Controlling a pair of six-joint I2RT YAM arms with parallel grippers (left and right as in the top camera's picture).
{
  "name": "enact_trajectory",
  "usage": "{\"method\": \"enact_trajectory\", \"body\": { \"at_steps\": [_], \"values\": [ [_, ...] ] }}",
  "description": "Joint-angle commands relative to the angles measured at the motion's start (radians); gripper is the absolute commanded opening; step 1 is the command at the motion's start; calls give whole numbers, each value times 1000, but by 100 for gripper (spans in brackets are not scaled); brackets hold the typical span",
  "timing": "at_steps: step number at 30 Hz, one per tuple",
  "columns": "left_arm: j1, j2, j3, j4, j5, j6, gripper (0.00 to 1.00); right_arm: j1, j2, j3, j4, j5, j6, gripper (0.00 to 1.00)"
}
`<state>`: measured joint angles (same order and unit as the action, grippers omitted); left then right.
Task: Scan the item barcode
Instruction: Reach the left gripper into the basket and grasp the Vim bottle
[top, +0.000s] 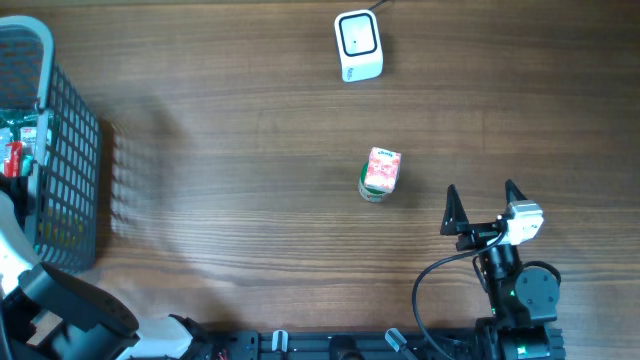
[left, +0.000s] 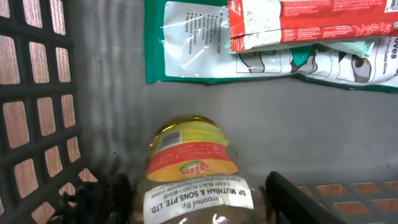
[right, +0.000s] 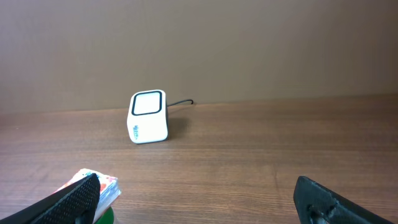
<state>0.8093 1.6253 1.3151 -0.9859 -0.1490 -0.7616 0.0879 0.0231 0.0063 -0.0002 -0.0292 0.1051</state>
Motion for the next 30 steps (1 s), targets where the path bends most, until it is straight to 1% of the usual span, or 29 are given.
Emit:
{"method": "enact_trajectory", "body": {
  "at_steps": [1,3,4,5,7,10,13,23,30],
  "values": [
    [0,11,-23,0,10,-2,61,-4,0,-1,4,3,6,100],
    [1,11,-27,3,10,-2,61,-4,0,-1,4,3,6,99],
    [0,11,-33,5,10,-2,60,-4,0,-1,4,3,6,100],
    [1,11,-34,4,9,-2,56,-4,0,-1,4,3,6,100],
    [1,8,-32,8,9,-2,54,-4,0,-1,4,3,6,100],
    [2,-9,-8,15,9,5,45,-4,0,-1,4,3,6,100],
    [2,-16,48,13,10,60,44,-4,0,-1,4,3,6,100],
    [2,-23,199,-13,10,74,44,-4,0,-1,4,3,6,100],
    [2,-23,463,-93,23,78,41,-4,0,-1,4,3,6,100]
  ]
}}
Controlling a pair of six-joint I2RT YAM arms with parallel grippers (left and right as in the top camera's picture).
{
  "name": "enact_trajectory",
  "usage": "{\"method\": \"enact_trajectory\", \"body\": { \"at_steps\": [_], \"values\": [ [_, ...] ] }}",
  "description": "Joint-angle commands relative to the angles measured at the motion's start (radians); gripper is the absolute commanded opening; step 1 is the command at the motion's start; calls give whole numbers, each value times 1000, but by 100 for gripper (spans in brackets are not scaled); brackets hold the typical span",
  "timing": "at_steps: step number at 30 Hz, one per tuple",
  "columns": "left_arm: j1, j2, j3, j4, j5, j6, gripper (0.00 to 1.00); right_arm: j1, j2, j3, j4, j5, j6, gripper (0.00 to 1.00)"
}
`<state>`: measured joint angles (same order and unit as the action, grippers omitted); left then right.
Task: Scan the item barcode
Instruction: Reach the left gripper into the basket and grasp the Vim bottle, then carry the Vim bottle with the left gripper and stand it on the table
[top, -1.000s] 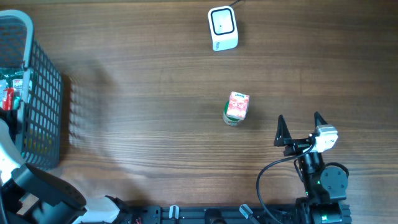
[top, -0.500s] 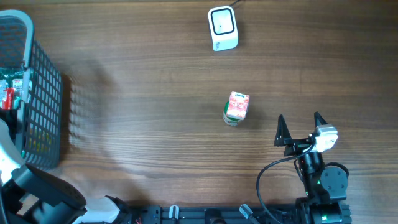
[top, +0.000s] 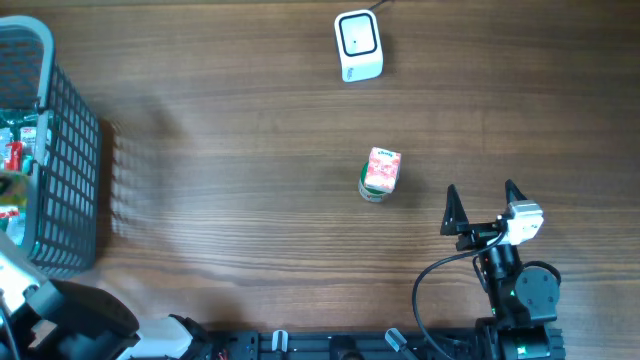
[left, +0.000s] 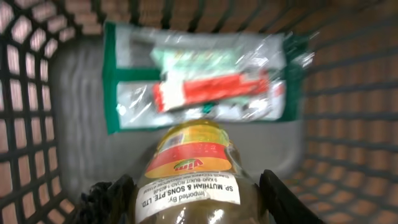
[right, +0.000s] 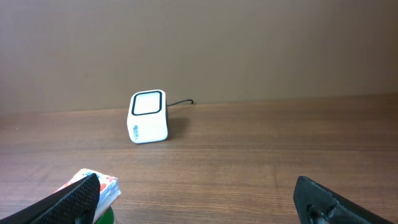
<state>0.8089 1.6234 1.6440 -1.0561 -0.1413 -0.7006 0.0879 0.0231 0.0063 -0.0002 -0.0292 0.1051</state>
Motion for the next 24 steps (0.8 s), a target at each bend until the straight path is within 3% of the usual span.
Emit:
{"method": "enact_trajectory", "body": {
  "at_steps": [1,13,18,24],
  "values": [
    [2,-21,169,-34,27,17,41,-4,0,-1,4,3,6,100],
    [-32,-28,603,-127,154,15,38,-4,0,-1,4,3,6,100],
    [-162,-39,712,-142,152,16,38,-4,0,-1,4,3,6,100],
    [-391,-66,718,-179,151,24,38,-4,0,-1,4,3,6,100]
  ]
}}
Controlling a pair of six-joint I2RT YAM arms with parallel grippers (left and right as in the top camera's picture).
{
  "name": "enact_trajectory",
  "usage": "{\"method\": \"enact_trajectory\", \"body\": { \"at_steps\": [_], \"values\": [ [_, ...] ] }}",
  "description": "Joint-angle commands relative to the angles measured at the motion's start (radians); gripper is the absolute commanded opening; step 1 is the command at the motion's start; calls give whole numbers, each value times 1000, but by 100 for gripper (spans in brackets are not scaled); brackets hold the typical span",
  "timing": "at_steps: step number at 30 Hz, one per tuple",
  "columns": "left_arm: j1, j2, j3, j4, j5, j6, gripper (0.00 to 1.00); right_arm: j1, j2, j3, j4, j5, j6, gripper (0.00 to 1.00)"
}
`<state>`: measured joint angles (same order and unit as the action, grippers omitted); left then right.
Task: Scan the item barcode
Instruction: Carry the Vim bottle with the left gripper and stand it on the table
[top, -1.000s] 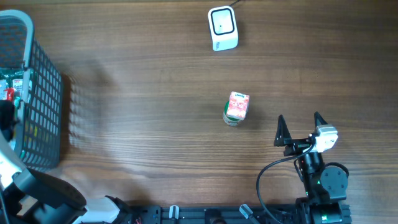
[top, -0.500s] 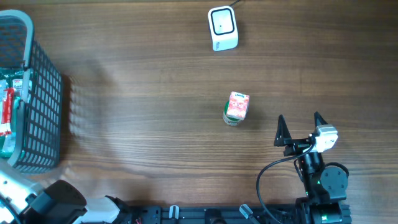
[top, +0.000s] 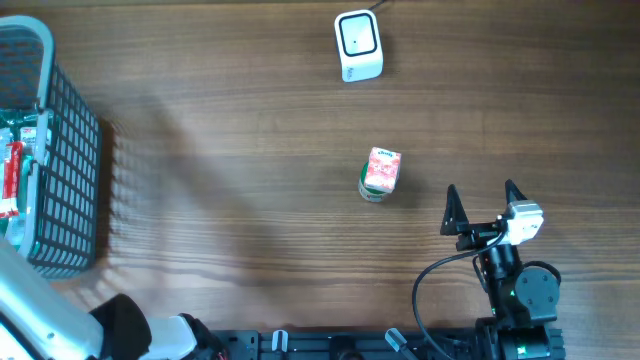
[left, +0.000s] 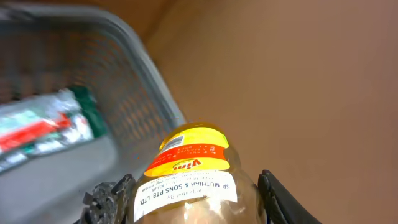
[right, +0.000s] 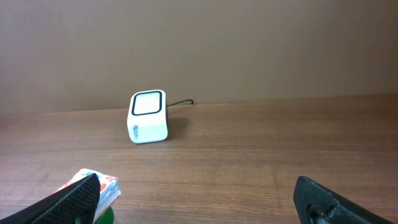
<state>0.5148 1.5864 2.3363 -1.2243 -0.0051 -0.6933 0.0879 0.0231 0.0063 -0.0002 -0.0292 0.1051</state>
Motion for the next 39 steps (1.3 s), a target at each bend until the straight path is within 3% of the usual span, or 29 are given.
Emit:
{"method": "enact_trajectory", "body": {
  "at_steps": [1,7,12,24,27,32,35,39],
  "values": [
    [-150,-29,25,-24,15,37,38,-4,0,-1,4,3,6,100],
    [-455,-24,25,-100,-48,61,32,-4,0,-1,4,3,6,100],
    [-714,28,25,-208,-113,62,34,-4,0,-1,4,3,6,100],
    [-1040,303,24,-276,-195,57,32,-4,0,-1,4,3,6,100],
    [-1072,372,24,-273,-195,56,25,-4,0,-1,4,3,6,100],
    [-1083,462,5,-256,-198,-143,27,-4,0,-1,4,3,6,100],
    [-1083,491,-43,-222,-199,-326,26,-4,0,-1,4,3,6,100],
    [-1097,516,-145,-177,-213,-547,20,-4,0,-1,4,3,6,100]
  ]
}}
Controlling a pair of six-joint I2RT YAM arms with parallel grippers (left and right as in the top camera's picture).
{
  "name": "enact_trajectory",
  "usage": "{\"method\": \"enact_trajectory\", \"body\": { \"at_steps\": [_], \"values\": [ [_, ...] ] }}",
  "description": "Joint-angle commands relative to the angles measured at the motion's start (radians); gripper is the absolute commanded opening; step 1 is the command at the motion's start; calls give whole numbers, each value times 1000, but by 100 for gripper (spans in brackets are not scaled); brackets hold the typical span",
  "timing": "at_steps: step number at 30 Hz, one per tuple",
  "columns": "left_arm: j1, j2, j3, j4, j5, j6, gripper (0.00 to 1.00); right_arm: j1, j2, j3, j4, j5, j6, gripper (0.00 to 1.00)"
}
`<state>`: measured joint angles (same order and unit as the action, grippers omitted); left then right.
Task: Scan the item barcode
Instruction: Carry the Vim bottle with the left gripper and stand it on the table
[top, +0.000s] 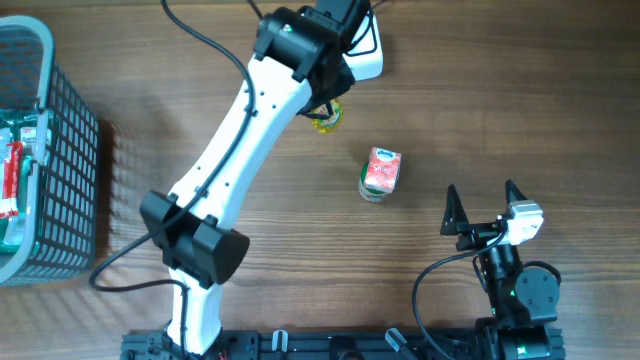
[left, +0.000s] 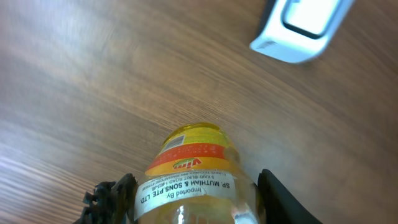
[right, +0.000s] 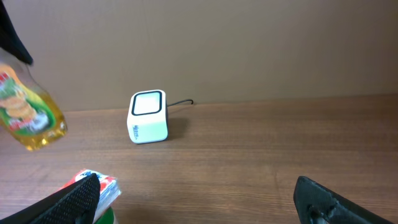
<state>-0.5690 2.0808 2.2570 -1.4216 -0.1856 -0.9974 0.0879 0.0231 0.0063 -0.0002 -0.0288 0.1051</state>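
Observation:
A yellow bottle (left: 189, 163) with a red-and-yellow label and a white importer sticker is held in the air, my left gripper (left: 194, 198) shut on it. It hangs just left of and before the white barcode scanner (left: 303, 27). Overhead, the bottle (top: 326, 118) shows below the left wrist, which partly covers the scanner (top: 366, 58). From the right wrist the bottle (right: 26, 111) floats left of the scanner (right: 148, 116). My right gripper (top: 485, 206) stands open at the front right, nothing between its fingers.
A small pink-and-green carton (top: 381, 172) stands mid-table, also at the right wrist view's lower left (right: 98, 188). A dark mesh basket (top: 62, 160) with packets sits at the left edge. The left arm (top: 230, 170) stretches diagonally across the table.
My left arm has carried the bottle from just outside the basket at the far left to a spot beside the scanner at the back centre. The right arm has not moved.
My left gripper was shut round the bottle low inside the basket, over the packets. Then the bottle was higher in the basket, then clear of its rim. Now it hangs by the scanner. The right gripper stayed open and still throughout.

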Motion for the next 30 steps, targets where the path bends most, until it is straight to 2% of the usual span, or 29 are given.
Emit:
{"method": "enact_trajectory", "body": {
  "at_steps": [1,6,10,14,17,21,22,23,24,25,26,30],
  "values": [
    [-18,27,-88,25,-39,-286,20,-4,0,-1,4,2,6,100],
    [-52,43,-208,101,-98,-426,17,-4,0,-1,4,2,6,100],
    [-80,43,-261,132,-169,-515,19,-4,0,-1,4,2,6,100],
    [-100,43,-297,165,-201,-538,20,-4,0,-1,4,2,6,100],
    [-112,43,-352,211,-217,-605,20,-4,0,-1,4,2,6,100],
    [-114,43,-405,266,-216,-608,25,-4,0,-1,4,2,6,100],
    [-114,43,-407,268,-217,-608,28,-4,0,-1,4,2,6,100],
    [-114,43,-407,268,-216,-608,46,-4,0,-1,4,2,6,100],
    [-114,43,-407,267,-216,-608,69,-4,0,-1,4,2,6,100],
    [-114,43,-407,267,-216,-604,71,-4,0,-1,4,2,6,100],
    [-114,43,-407,267,-216,-602,77,-4,0,-1,4,2,6,100],
    [-114,41,-404,279,-217,-502,92,-4,0,-1,4,2,6,100]
  ]
}}
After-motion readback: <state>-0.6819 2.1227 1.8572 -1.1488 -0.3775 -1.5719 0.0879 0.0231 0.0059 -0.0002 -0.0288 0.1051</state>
